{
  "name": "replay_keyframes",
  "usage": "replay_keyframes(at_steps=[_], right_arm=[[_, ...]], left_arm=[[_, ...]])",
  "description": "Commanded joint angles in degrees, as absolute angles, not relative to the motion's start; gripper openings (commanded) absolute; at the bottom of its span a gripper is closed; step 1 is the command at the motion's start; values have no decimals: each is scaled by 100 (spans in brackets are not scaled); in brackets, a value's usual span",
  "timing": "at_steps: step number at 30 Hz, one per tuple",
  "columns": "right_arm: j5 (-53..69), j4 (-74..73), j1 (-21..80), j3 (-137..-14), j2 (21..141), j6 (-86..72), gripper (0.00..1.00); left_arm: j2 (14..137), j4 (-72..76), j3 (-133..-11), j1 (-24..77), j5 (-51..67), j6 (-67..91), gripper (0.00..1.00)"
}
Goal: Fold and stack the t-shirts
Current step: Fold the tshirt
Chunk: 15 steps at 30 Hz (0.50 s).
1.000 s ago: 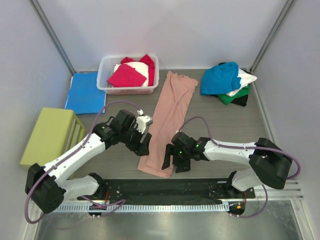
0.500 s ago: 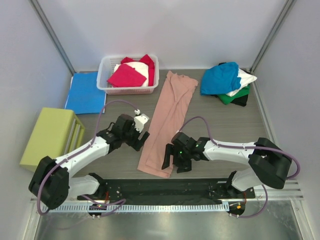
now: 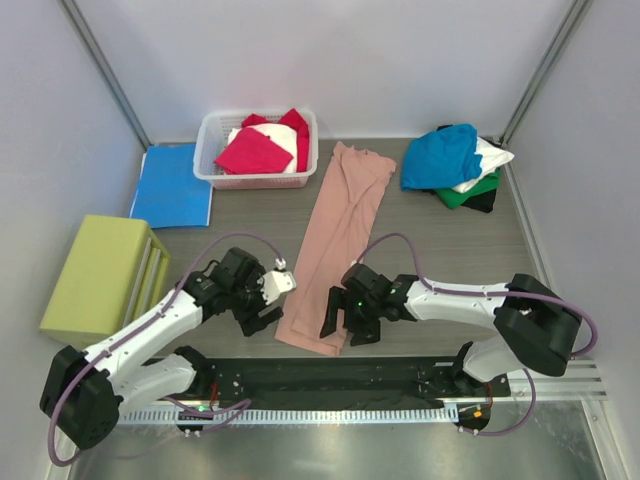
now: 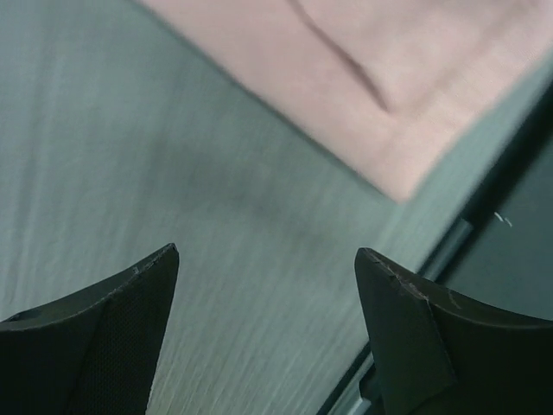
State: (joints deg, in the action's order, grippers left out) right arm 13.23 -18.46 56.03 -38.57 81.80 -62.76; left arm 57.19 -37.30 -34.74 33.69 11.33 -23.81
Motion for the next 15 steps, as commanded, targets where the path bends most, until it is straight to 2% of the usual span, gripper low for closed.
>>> replay_keyframes(at_steps=[1,8,15], right_arm=[[1125,-1775,5616,-3797,8367,-6267,91],[1099,-1688,5616,-3779,8517,-6301,92],[1090,-1617,5564,-3753,8473,-6407,92]], left_arm=[[5940,-4745,-3840,3761,1888,-3453,84],[6442,-5037,-4131,4429,2838,-3665,86],[6644,-4238,-3938,4649,2559,-3305,82]])
